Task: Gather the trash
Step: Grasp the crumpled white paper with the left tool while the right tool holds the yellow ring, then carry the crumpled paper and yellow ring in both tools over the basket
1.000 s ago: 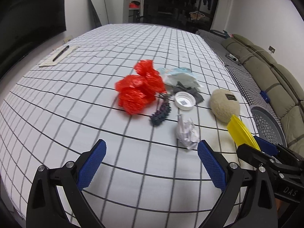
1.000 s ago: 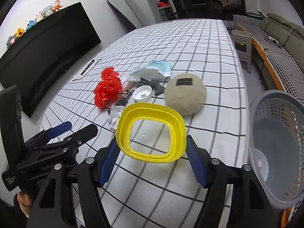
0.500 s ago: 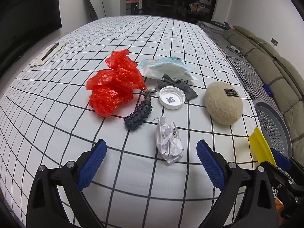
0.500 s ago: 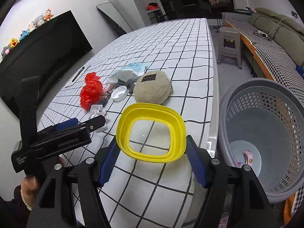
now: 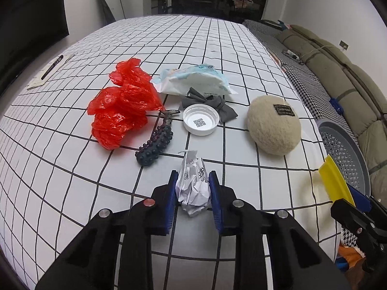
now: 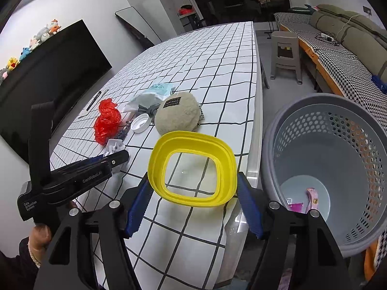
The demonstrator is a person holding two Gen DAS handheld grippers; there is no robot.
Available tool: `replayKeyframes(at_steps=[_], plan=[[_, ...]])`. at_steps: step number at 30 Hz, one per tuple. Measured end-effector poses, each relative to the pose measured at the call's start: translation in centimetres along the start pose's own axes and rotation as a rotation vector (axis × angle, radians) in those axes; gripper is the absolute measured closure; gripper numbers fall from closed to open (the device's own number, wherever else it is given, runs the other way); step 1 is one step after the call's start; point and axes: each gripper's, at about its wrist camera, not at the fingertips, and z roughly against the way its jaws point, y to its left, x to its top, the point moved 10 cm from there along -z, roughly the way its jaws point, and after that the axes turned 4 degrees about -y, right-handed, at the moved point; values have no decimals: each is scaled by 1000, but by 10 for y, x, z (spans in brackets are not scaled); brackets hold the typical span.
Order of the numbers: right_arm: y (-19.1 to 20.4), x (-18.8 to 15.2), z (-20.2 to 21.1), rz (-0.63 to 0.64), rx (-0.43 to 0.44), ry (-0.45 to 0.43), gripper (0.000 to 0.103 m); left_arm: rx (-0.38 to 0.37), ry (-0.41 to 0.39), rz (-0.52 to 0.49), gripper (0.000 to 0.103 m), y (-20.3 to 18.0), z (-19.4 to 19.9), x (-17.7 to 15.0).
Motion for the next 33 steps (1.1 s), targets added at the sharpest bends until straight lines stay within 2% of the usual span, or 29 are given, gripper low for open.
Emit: replayKeyframes(at_steps=[9, 17, 27, 33], plan=[[-1, -1, 12, 1, -9, -22, 37, -37, -52, -35, 78, -15, 26, 1], [-23, -5, 32, -23, -43, -53, 37, -102, -74, -104, 78, -62, 39, 0], [-106, -9, 71, -130, -175, -120, 37, -191, -76, -232, 78, -150, 37, 2], [-153, -10, 88, -186, -264, -137, 37, -230, -40, -298, 78, -199, 23, -4]])
